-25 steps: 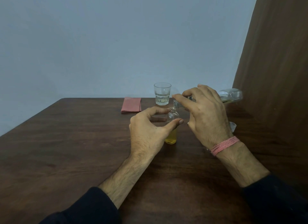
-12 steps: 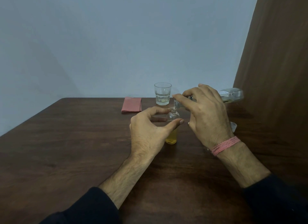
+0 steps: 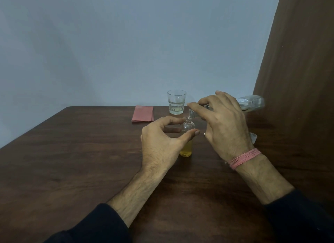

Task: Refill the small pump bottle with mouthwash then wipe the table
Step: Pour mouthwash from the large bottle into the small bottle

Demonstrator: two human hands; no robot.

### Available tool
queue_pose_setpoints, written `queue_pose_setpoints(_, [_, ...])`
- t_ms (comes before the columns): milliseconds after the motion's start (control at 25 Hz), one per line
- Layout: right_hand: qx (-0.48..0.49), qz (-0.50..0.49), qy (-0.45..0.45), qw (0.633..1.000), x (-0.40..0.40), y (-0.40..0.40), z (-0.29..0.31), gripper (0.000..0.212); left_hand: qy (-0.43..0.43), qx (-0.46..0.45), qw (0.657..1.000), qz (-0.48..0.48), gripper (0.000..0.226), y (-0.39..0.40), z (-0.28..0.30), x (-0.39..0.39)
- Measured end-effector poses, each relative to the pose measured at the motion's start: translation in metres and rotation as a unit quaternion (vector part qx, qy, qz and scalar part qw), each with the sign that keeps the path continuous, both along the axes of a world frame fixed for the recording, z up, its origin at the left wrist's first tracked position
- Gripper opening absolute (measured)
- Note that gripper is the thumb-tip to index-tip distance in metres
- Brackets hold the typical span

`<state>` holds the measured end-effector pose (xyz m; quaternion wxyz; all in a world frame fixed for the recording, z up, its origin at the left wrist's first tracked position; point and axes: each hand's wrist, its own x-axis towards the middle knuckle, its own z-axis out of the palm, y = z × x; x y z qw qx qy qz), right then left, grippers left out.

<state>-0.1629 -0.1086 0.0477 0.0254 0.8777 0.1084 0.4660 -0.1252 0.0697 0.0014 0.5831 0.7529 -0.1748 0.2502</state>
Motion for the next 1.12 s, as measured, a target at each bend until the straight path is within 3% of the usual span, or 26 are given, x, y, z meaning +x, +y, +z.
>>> queue_pose_setpoints(1120, [-0.011, -0.007, 0.0, 1.0, -0.0008, 0.0011, 0.0027, 0.077, 0.009, 0.017, 1.0, 0.001, 0.053, 0.0007, 0.001, -0.0008])
